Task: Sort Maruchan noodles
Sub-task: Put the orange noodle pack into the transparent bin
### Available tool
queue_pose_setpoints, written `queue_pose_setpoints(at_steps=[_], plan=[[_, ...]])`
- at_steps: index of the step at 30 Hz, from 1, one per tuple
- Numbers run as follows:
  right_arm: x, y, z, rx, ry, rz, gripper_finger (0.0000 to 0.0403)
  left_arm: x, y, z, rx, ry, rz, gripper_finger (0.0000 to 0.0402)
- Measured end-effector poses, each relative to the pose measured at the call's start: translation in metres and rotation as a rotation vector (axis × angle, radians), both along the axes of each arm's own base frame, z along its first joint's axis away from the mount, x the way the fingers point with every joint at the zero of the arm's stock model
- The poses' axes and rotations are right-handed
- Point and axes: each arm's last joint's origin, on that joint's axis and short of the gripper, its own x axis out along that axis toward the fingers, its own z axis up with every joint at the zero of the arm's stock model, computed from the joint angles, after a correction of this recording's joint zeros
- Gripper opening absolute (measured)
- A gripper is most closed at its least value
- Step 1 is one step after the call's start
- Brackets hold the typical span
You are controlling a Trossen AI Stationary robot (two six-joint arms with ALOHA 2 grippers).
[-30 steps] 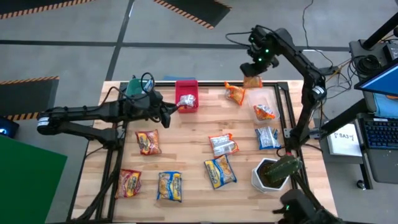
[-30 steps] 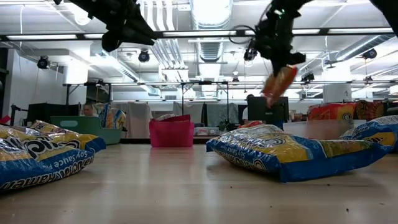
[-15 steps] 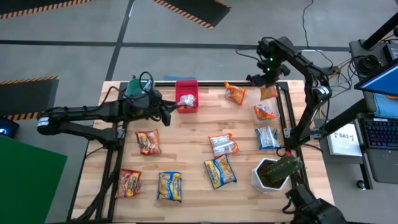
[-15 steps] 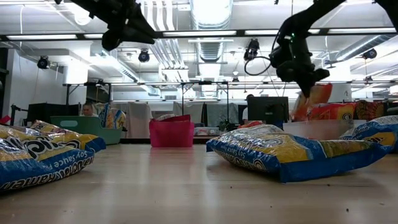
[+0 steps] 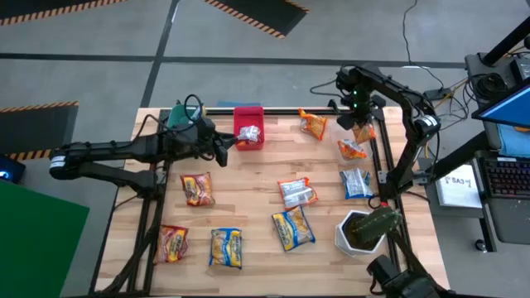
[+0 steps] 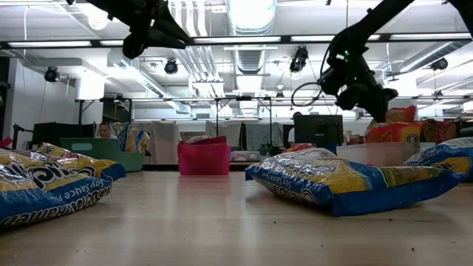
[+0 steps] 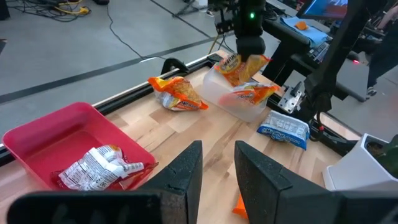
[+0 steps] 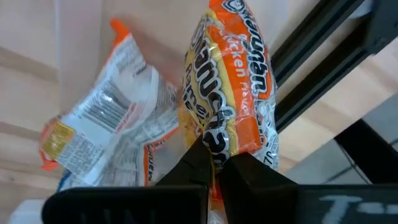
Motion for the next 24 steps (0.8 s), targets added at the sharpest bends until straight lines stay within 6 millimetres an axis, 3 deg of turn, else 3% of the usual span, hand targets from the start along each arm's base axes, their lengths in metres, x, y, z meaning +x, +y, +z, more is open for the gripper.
queue_pose_setpoints(at_steps=[8, 24], plan=[[0.003, 0.005, -0.019, -0.012, 0.043, 0.024, 0.0017, 0.0, 0.0, 0.0, 0.0, 0.0, 0.003, 0.0077], [0.003, 0.003, -0.031, -0.052, 0.033, -0.007, 0.0106, 0.0, 0.001, 0.0, -0.017, -0.01, 0.01, 0.0077]])
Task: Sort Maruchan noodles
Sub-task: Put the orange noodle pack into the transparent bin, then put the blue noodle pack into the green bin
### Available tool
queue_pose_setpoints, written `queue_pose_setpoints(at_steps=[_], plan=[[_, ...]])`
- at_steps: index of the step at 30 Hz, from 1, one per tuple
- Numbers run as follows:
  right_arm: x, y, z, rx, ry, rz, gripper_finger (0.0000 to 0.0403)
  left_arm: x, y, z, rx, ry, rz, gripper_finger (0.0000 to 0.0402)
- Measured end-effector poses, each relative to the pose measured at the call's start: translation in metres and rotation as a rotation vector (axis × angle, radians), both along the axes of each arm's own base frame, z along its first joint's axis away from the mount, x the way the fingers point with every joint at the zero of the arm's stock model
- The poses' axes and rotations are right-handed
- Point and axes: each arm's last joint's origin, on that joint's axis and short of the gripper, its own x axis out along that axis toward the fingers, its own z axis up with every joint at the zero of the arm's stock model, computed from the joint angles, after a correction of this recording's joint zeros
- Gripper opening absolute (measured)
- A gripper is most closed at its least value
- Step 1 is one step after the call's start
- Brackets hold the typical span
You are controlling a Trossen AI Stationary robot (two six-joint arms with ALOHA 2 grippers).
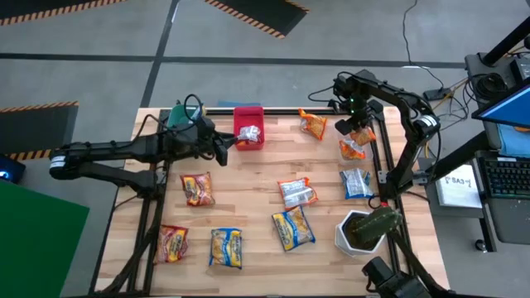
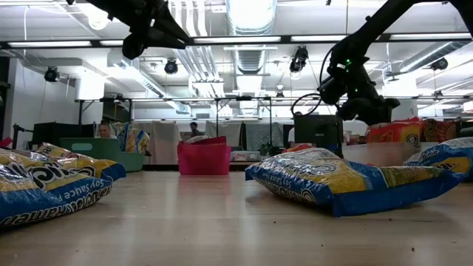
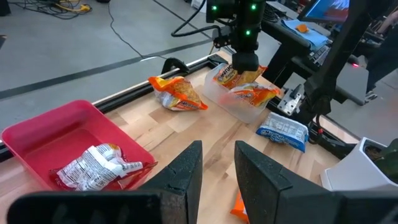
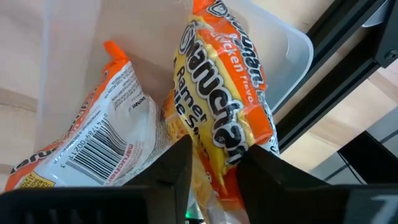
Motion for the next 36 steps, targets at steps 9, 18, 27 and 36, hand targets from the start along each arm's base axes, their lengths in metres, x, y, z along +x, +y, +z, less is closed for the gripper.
queue_pose_setpoints(at_steps=[9, 18, 27, 36], plan=[[0.001, -0.003, 0.005, -0.028, -0.003, -0.015, 0.0121, 0.001, 0.0, 0.001, -0.023, -0.027, 0.009, 0.0077], [0.005, -0.011, 0.027, -0.117, 0.009, -0.026, 0.0121, 0.001, 0.0, 0.01, -0.027, -0.064, 0.01, 0.0077], [0.008, -0.016, 0.072, -0.192, -0.024, -0.028, 0.0121, 0.001, 0.0, 0.017, -0.02, -0.076, 0.007, 0.0077], [0.015, 0.0, 0.148, -0.273, -0.418, -0.082, 0.0121, 0.0, 0.0, 0.013, -0.066, -0.06, 0.022, 0.0077]])
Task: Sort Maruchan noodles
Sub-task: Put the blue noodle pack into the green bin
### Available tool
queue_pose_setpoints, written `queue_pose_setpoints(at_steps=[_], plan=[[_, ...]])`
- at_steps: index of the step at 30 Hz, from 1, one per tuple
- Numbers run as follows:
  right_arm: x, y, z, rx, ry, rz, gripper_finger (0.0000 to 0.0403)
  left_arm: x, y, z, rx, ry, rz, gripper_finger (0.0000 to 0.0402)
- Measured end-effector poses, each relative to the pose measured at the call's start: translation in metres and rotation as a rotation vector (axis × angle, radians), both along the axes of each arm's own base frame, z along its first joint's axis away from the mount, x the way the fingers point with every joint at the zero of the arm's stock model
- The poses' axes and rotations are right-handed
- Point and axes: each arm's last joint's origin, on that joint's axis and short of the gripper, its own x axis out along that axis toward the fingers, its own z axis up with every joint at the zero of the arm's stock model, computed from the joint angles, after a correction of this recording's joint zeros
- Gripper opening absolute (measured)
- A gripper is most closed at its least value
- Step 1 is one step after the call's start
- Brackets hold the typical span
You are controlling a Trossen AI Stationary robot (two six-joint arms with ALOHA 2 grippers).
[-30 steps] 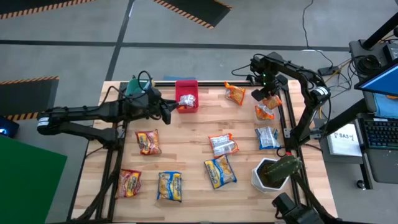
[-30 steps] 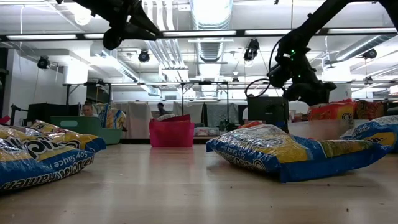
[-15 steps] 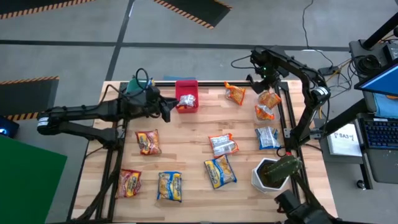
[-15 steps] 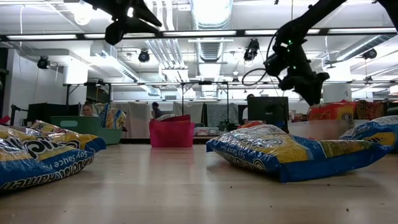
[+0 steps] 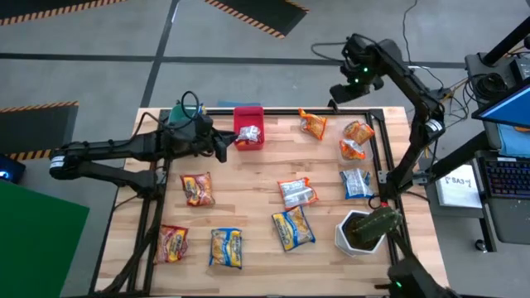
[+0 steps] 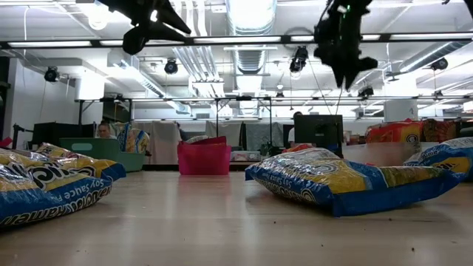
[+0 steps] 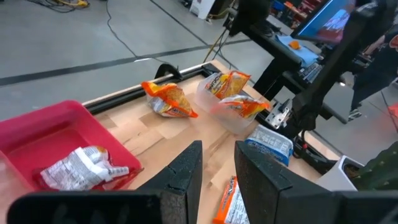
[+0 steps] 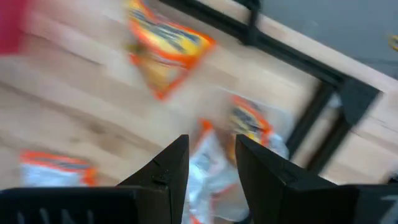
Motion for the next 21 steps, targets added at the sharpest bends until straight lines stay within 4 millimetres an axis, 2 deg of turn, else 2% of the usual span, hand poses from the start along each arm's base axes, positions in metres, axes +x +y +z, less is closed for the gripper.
queue_pose_setpoints(at_steps=[5, 8, 15, 21], plan=[[0.007, 0.024, 0.037, -0.117, -0.137, 0.037, 0.0121, -0.001, 0.0, -0.003, -0.025, 0.024, 0.007, 0.0077], [0.015, 0.042, 0.05, -0.176, -0.198, 0.077, 0.0121, -0.001, 0.0, -0.004, -0.038, 0.025, 0.01, 0.0077], [0.03, 0.086, 0.067, -0.217, -0.268, 0.224, 0.0121, 0.0, -0.002, -0.004, -0.066, 0.018, -0.046, 0.0077], [0.034, 0.118, 0.084, -0.29, -0.371, 0.324, 0.0121, 0.008, -0.005, -0.008, -0.11, 0.016, -0.093, 0.0077]])
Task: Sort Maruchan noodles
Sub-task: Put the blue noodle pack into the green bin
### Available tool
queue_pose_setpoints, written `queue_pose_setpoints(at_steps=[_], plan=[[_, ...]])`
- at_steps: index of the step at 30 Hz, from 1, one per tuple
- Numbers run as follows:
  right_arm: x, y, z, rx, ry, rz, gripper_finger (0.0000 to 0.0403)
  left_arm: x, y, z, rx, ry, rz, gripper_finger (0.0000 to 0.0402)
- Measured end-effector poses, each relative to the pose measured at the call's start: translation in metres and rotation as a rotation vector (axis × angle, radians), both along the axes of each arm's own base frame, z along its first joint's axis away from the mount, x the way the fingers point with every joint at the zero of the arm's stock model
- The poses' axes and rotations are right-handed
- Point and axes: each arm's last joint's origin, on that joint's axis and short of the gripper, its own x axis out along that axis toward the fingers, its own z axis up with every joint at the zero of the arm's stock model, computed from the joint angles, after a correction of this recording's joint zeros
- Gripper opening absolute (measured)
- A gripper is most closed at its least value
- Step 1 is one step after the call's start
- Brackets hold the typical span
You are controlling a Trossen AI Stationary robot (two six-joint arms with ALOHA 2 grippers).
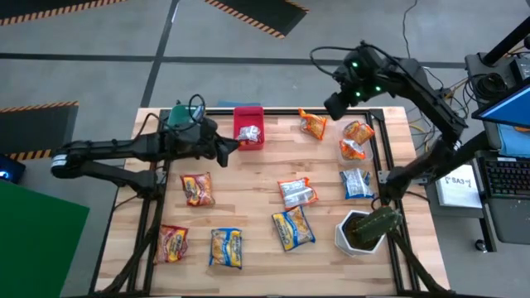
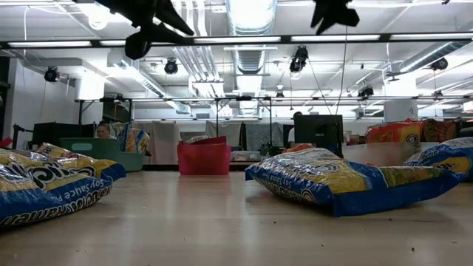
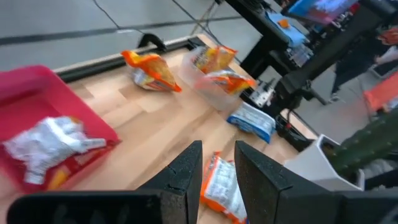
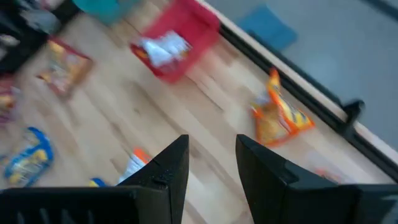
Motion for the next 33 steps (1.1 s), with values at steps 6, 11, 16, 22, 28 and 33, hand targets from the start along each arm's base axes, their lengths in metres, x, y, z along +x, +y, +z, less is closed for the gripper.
queue_pose_setpoints(at_steps=[6, 11, 16, 22, 28, 33], plan=[[-0.008, 0.032, 0.015, -0.101, -0.202, 0.073, 0.0121, 0.026, -0.016, -0.014, -0.062, 0.003, -0.096, 0.0077], [-0.015, 0.059, 0.014, -0.128, -0.371, 0.13, 0.0121, 0.049, -0.031, -0.027, -0.062, 0.071, -0.164, 0.0077], [-0.017, 0.079, -0.002, -0.092, -0.494, 0.155, 0.0121, 0.075, -0.043, -0.031, 0.003, 0.125, -0.238, 0.0077], [-0.02, 0.108, -0.021, -0.024, -0.606, 0.237, 0.0121, 0.101, -0.058, -0.042, 0.027, 0.183, -0.302, 0.008], [-0.029, 0.133, -0.033, -0.112, -0.714, 0.369, 0.0121, 0.124, -0.081, -0.052, -0.048, 0.206, -0.371, 0.0114], [-0.039, 0.141, -0.041, -0.102, -0.794, 0.427, 0.0121, 0.149, -0.098, -0.063, -0.102, 0.228, -0.374, 0.0163]])
